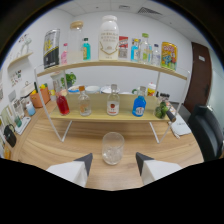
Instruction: Make me a cup of Vodka Sunrise.
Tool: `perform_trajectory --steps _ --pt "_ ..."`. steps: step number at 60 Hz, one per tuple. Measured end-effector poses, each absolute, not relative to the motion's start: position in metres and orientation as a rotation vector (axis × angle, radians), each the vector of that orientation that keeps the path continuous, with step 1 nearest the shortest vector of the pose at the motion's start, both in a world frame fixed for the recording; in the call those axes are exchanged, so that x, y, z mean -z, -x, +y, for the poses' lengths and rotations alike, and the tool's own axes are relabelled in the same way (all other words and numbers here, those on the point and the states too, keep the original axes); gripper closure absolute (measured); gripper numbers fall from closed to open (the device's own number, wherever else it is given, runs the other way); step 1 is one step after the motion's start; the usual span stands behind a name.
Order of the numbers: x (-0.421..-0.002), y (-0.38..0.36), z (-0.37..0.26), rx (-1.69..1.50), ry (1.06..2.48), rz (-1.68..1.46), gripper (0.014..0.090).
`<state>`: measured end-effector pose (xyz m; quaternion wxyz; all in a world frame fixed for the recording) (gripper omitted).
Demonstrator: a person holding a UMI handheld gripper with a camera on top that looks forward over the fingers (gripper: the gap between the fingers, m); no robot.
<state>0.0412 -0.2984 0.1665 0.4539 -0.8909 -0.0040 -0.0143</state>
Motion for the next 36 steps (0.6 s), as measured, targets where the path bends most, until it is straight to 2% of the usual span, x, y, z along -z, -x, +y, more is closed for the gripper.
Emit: perform_trajectory --steps 18,28,36 --pt "-0.169 -0.030 -0.325 0.066 2.179 -0.003 0.0244" --pt "-0.160 0.017 -0.342 -0.009 2.154 0.013 0.0243" --pt "-0.167 0.067 -0.327 -0.073 2.080 0.003 0.0244"
